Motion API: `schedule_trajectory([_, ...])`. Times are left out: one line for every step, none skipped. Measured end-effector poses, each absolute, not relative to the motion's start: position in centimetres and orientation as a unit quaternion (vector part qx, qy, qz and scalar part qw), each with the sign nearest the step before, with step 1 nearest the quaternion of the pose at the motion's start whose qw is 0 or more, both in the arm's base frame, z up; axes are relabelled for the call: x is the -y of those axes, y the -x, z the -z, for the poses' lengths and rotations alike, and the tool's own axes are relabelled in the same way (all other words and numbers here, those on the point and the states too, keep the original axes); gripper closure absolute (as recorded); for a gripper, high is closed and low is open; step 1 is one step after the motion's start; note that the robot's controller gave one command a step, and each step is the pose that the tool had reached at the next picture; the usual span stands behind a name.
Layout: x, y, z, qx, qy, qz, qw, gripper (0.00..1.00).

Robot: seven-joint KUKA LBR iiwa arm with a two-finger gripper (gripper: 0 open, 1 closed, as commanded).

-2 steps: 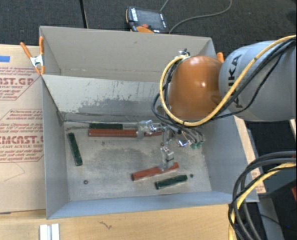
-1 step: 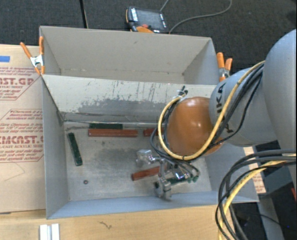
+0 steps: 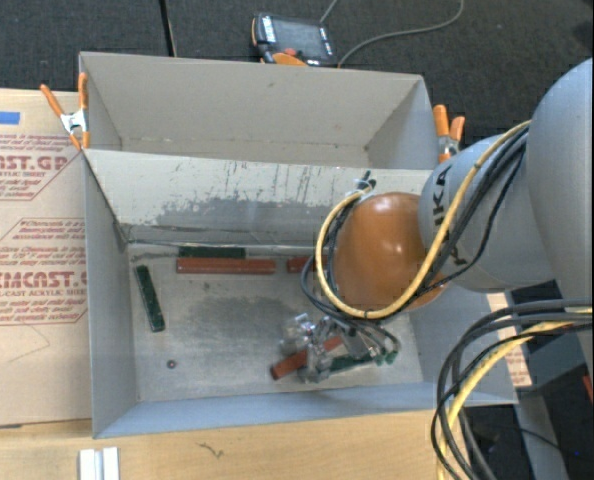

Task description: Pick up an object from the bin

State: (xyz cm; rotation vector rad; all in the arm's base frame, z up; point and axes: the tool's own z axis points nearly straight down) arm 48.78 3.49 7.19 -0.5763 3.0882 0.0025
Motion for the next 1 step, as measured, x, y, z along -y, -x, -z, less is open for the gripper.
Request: schedule_trajectory([0.90, -51.34, -21.17, -0.985, 0.173, 0.001, 0.005, 1.00])
